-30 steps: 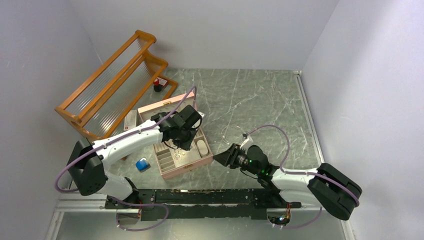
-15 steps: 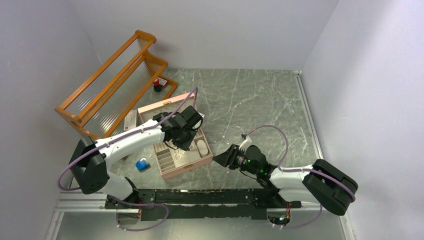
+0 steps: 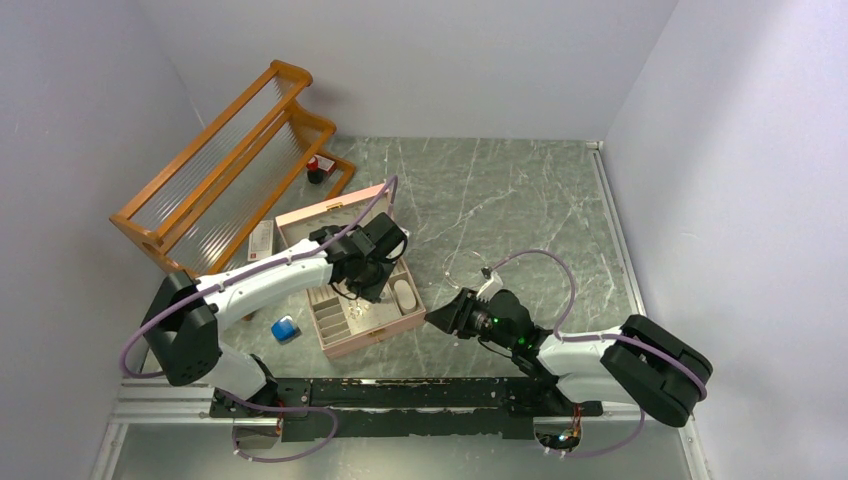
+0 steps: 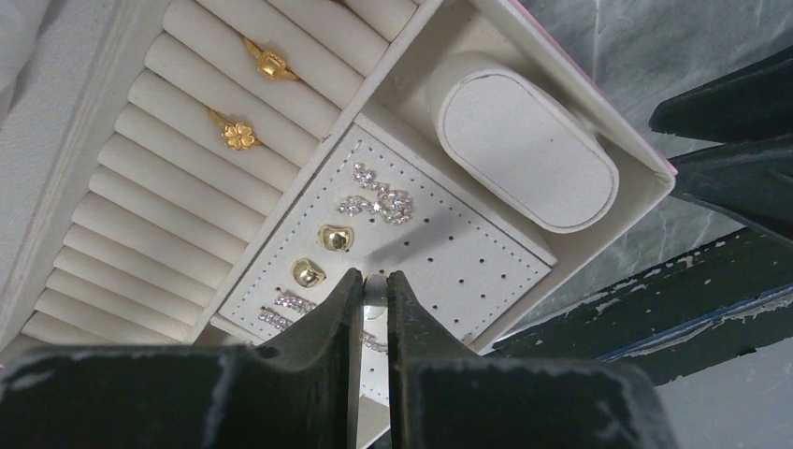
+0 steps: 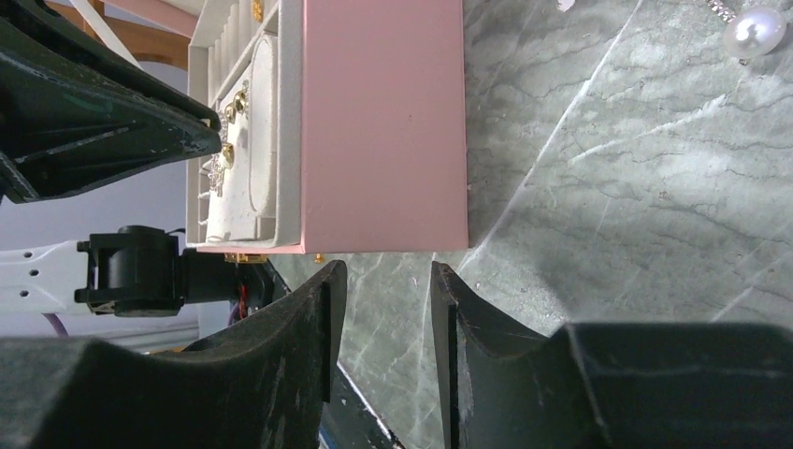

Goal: Organize the mixed jewelry

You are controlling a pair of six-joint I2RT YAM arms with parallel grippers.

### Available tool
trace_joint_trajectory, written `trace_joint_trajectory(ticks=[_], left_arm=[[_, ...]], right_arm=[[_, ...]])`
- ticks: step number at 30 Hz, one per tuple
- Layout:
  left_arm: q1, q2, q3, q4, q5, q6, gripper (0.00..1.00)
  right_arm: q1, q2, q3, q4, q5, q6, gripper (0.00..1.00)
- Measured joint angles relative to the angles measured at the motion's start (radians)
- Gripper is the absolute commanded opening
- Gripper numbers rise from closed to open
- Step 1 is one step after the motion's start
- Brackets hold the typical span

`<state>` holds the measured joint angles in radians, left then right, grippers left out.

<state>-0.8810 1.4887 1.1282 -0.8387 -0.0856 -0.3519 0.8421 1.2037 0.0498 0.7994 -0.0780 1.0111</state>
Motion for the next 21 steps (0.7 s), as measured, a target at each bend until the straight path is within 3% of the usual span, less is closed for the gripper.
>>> trace_joint_trajectory(ticks=[21], left_arm=[[0.0, -0.001, -0.024, 0.018, -0.002, -0.003, 0.07]], right_arm=[[0.001, 0.009, 0.003, -0.003, 0.0, 0.002, 0.42]])
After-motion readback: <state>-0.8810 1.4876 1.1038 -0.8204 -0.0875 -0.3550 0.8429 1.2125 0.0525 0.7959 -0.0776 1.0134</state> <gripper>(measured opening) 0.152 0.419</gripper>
